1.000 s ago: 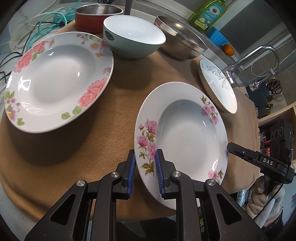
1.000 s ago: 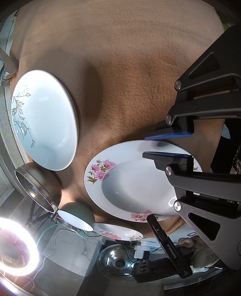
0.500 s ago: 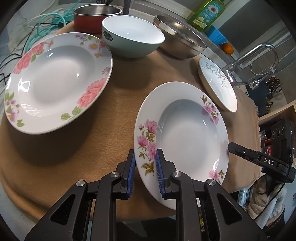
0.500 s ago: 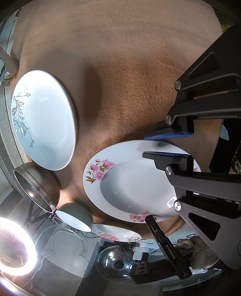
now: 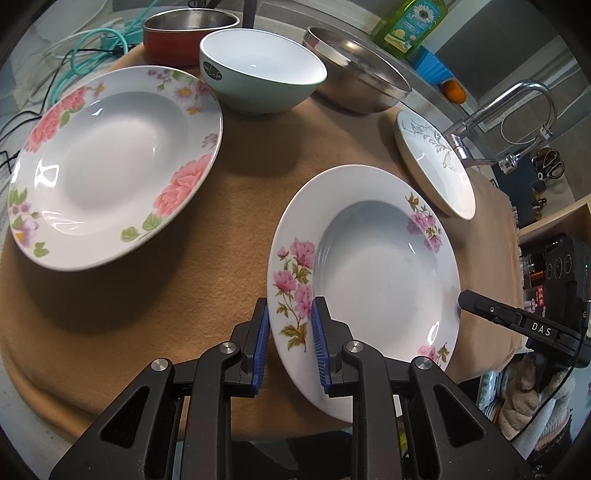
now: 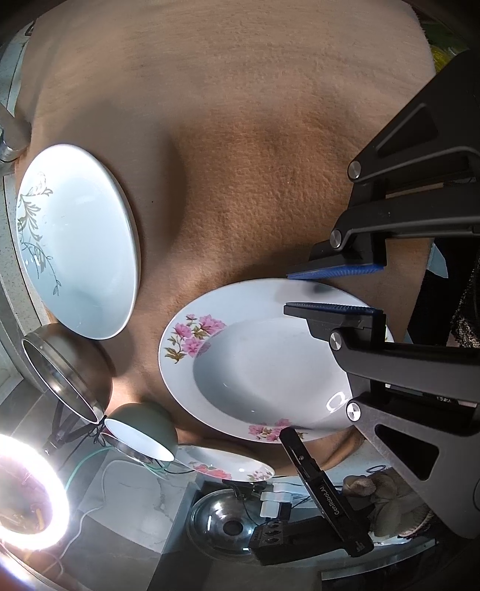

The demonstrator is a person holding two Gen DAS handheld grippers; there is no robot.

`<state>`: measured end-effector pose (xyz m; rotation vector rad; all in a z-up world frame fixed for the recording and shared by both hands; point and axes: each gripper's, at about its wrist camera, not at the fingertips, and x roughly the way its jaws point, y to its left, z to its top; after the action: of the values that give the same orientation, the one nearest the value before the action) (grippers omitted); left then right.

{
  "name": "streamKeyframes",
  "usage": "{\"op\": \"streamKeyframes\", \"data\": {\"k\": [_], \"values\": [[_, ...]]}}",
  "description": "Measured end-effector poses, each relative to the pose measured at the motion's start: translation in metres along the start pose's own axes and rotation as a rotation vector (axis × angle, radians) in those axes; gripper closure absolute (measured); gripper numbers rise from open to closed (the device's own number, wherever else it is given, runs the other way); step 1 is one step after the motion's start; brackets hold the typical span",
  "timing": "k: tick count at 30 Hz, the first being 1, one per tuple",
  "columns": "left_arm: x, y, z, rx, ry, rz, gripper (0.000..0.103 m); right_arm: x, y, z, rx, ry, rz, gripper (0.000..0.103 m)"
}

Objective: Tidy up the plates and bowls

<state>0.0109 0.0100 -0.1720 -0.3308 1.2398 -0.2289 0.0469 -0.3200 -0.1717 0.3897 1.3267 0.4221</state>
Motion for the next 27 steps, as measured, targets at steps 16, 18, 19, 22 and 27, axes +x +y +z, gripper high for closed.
{"op": "streamKeyframes", "data": {"k": [16,18,19,22,27], "values": [[-0.02,0.008,0.001,0.023,-0.034,0.023,0.082,-0.02,0.024,0.01,-0.093,-0.091,-0.066,0.09],[-0.028,0.014,0.003,0.019,-0.049,0.025,0.082,-0.022,0.034,0.012,-0.11,-0.109,-0.071,0.087],[-0.031,0.017,0.004,0.017,-0.056,0.028,0.082,-0.024,0.039,0.013,-0.118,-0.116,-0.069,0.081],[-0.043,0.03,0.008,-0.003,-0.085,0.042,0.082,-0.023,0.056,0.016,-0.141,-0.134,-0.053,0.073],[-0.063,0.067,0.018,-0.057,-0.137,0.073,0.082,-0.008,0.09,0.023,-0.174,-0.131,-0.012,0.073]]}}
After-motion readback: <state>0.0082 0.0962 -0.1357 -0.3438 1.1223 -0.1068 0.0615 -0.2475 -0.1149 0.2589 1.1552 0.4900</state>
